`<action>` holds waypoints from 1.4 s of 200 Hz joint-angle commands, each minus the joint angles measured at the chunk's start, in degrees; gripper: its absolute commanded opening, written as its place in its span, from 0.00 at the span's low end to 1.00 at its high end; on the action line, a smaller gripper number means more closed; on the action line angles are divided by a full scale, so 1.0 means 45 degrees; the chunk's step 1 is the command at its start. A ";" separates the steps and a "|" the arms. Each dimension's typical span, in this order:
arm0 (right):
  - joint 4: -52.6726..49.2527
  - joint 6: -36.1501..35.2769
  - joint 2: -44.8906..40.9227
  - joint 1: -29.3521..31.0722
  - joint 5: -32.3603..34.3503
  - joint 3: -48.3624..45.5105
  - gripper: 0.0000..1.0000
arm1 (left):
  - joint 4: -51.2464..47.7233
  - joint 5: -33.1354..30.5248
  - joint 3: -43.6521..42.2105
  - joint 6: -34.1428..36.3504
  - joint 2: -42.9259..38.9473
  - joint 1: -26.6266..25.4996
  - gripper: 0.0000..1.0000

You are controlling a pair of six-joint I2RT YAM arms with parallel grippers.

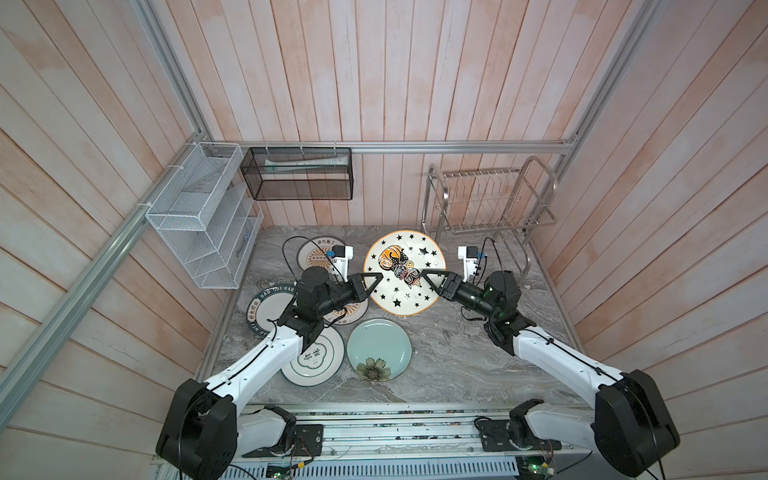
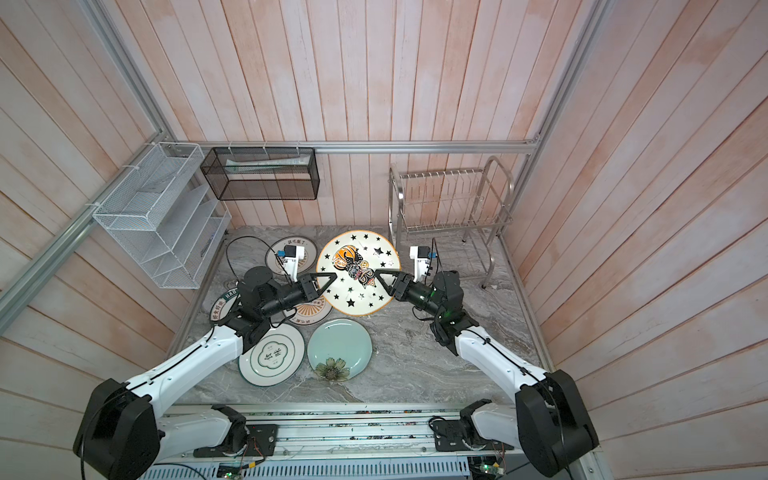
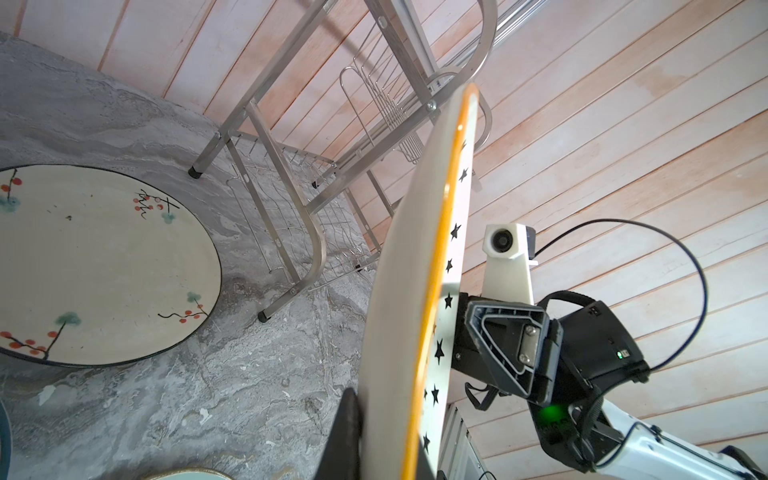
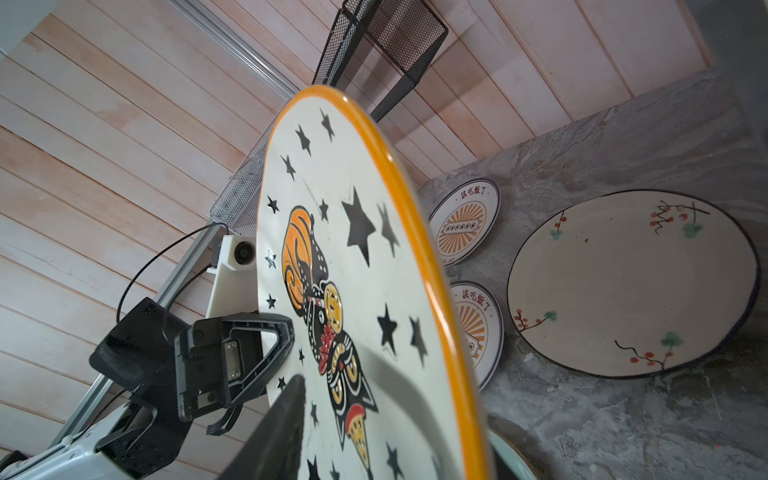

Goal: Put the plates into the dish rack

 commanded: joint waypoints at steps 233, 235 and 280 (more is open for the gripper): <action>0.1212 -0.0143 -0.0350 0.0140 -0.1306 0.0289 0.00 | 0.1046 -0.0152 0.0649 0.0612 0.0111 0.0204 0.18; 0.1240 -0.0168 -0.0355 0.0140 -0.1293 0.0263 0.00 | 0.1046 -0.0152 0.0646 0.0620 0.0100 0.0206 0.19; 0.1267 -0.0224 -0.0718 0.0042 -0.1033 0.0087 0.00 | 0.1015 -0.0134 0.0655 0.0656 0.0057 0.0188 0.18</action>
